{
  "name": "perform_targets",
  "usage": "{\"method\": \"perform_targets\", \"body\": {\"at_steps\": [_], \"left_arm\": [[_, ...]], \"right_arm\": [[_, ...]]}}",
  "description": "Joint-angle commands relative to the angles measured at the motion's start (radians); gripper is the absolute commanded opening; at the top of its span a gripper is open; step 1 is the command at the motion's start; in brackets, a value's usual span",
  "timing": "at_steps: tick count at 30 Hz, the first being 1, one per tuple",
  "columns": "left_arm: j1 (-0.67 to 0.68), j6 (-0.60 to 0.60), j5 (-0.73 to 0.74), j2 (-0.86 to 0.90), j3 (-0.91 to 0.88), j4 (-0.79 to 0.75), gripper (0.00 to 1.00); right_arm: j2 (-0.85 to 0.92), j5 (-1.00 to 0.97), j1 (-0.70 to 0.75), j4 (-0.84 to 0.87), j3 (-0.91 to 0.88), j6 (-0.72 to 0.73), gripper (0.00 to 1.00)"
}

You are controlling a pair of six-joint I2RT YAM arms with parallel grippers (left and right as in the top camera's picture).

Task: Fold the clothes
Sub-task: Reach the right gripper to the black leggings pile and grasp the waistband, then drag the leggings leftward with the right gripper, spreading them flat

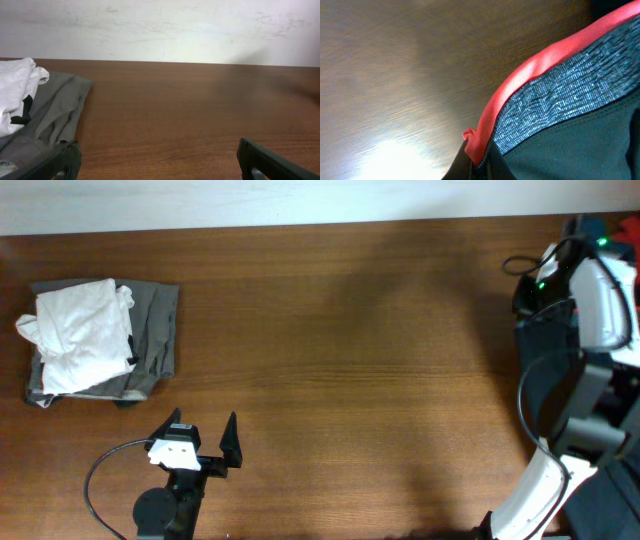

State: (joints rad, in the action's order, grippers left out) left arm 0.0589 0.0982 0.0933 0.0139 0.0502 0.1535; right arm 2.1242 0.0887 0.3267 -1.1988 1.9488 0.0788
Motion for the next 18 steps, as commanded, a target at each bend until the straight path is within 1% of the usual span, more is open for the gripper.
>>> {"method": "perform_targets", "body": {"at_steps": [1, 5, 9, 14, 18], "left_arm": [[0.004, -0.013, -0.008, -0.008, -0.006, -0.003, 0.99], [0.004, -0.013, -0.008, -0.008, -0.006, -0.003, 0.99], [0.004, -0.013, -0.008, -0.008, -0.006, -0.003, 0.99], [0.004, -0.013, -0.008, -0.008, -0.006, -0.003, 0.99], [0.004, -0.013, -0.008, -0.008, -0.006, -0.003, 0.99]], "right_arm": [[-0.098, 0.095, -0.009, -0.028, 0.059, 0.007, 0.04], [-0.153, 0.174, -0.042, -0.057, 0.093, 0.007, 0.04], [-0.186, 0.247, -0.122, -0.050, 0.106, 0.008, 0.04], [-0.179, 0.264, -0.301, -0.008, 0.105, 0.035, 0.04], [-0.146, 0.263, -0.488, 0.082, 0.105, 0.051, 0.04]]}}
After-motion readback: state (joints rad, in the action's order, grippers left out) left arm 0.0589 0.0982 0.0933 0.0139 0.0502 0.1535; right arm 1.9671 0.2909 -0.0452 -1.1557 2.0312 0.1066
